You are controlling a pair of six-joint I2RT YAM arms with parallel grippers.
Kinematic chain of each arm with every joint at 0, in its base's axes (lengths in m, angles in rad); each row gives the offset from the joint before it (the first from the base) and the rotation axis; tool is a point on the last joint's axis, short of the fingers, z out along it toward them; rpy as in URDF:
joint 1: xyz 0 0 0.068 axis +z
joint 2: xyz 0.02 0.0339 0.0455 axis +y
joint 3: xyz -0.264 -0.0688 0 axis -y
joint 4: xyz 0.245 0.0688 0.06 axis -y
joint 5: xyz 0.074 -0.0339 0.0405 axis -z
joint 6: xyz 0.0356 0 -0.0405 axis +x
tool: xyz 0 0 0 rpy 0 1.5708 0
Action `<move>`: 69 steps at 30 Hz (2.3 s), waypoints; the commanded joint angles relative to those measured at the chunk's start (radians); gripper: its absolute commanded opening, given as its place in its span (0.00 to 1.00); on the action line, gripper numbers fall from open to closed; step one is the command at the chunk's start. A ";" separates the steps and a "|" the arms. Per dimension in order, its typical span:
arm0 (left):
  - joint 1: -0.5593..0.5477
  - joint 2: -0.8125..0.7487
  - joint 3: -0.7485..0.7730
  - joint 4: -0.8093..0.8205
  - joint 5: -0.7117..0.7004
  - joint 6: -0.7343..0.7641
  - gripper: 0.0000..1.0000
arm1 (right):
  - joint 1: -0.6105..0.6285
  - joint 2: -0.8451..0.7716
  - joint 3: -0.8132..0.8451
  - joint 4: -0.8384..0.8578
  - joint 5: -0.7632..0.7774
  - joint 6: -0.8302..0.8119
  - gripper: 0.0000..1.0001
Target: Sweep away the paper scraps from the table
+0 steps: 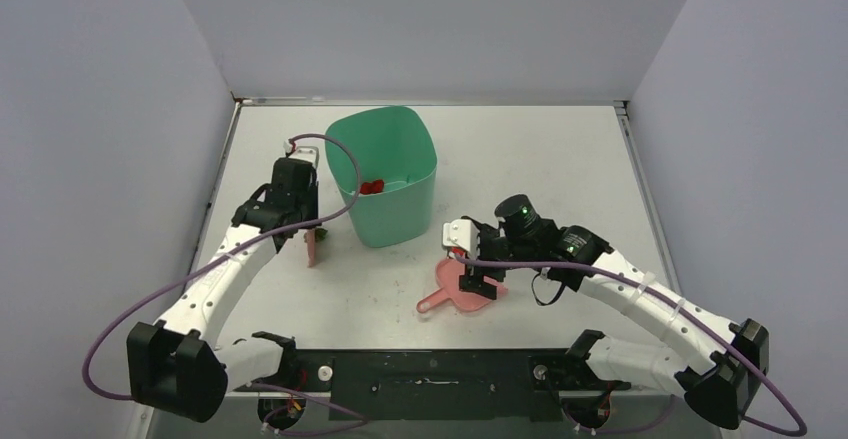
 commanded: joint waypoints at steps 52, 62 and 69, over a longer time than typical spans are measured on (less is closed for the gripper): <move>-0.212 -0.436 0.011 -0.311 0.162 -0.393 0.00 | 0.102 0.207 -0.208 0.187 0.640 0.045 0.88; -0.215 -0.405 0.011 -0.294 0.198 -0.365 0.00 | 0.024 0.096 -0.235 0.062 0.502 0.002 0.88; -0.221 -0.345 0.049 -0.286 0.183 -0.304 0.00 | -0.070 0.084 -0.245 0.017 0.481 0.018 0.73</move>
